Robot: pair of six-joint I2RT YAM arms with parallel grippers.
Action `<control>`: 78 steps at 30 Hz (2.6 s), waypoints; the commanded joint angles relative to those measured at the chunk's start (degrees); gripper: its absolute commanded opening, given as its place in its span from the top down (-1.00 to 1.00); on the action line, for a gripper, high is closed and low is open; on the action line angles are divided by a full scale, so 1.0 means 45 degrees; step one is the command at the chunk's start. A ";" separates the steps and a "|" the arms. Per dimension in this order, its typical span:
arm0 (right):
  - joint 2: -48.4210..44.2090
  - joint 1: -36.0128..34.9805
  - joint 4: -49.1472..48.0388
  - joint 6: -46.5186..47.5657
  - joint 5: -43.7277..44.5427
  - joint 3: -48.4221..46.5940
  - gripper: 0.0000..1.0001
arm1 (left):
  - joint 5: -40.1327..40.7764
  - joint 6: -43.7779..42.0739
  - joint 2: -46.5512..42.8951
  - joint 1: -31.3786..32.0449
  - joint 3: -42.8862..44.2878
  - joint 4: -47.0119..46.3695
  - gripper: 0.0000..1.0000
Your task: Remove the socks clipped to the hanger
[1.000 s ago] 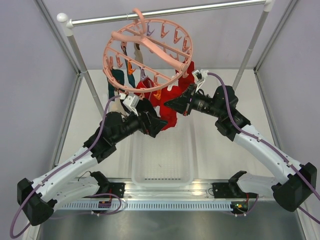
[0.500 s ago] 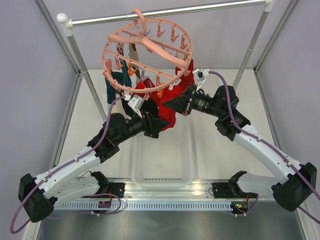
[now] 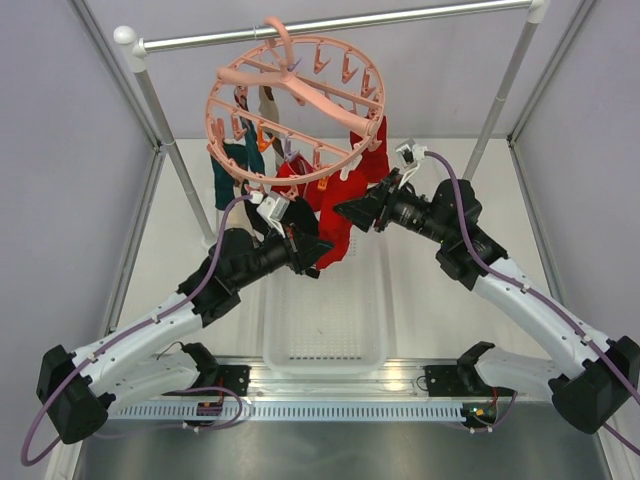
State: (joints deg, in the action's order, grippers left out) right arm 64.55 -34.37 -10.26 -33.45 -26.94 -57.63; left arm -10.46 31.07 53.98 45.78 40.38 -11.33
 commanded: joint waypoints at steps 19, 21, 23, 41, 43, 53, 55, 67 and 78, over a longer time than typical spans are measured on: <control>-0.0479 0.0001 -0.0707 0.2610 0.3623 -0.0688 -0.35 | 0.0508 0.0420 0.0056 0.0061 -0.0243 -0.0119 0.95; -0.0089 -0.0018 -0.0864 0.2571 0.3468 -0.0904 -0.36 | 0.0508 0.0400 0.0056 0.0061 -0.0224 -0.0099 0.95; 0.0146 0.0001 -0.1117 0.2493 0.3447 -0.1061 -0.38 | 0.0508 0.0381 0.0056 0.0081 -0.0243 -0.0060 0.95; 0.0811 0.0001 -0.2875 0.1829 0.3076 -0.1354 -0.42 | 0.0469 0.0342 -0.0120 0.0061 -0.0243 0.0311 0.95; 0.0927 0.0001 -0.2973 0.1751 0.3076 -0.1471 -0.42 | 0.0469 0.0342 -0.0120 0.0061 -0.0243 0.0350 0.95; 0.0928 -0.0018 -0.3286 0.1438 0.3369 -0.1413 0.36 | 0.0605 0.0361 -0.0334 0.0061 -0.0341 0.0565 0.95; 0.0908 -0.0018 -0.3228 0.1379 0.3350 -0.1413 0.63 | 0.0625 0.0361 -0.0334 0.0061 -0.0360 0.0623 0.95; 0.0791 -0.0018 -0.2720 0.1457 0.3662 -0.1569 0.95 | 0.0684 0.0381 -0.0764 0.0061 -0.0828 0.1716 0.95; 0.0908 -0.0135 -0.2193 0.1691 0.3838 -0.1822 0.98 | 0.0020 0.0420 -0.0765 0.0081 -0.1044 0.2050 0.66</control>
State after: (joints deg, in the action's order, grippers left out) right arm 69.17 -34.44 -19.94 -27.05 -10.41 -62.96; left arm -8.16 31.64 50.61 45.84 35.38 -1.78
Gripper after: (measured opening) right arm 0.262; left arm 0.107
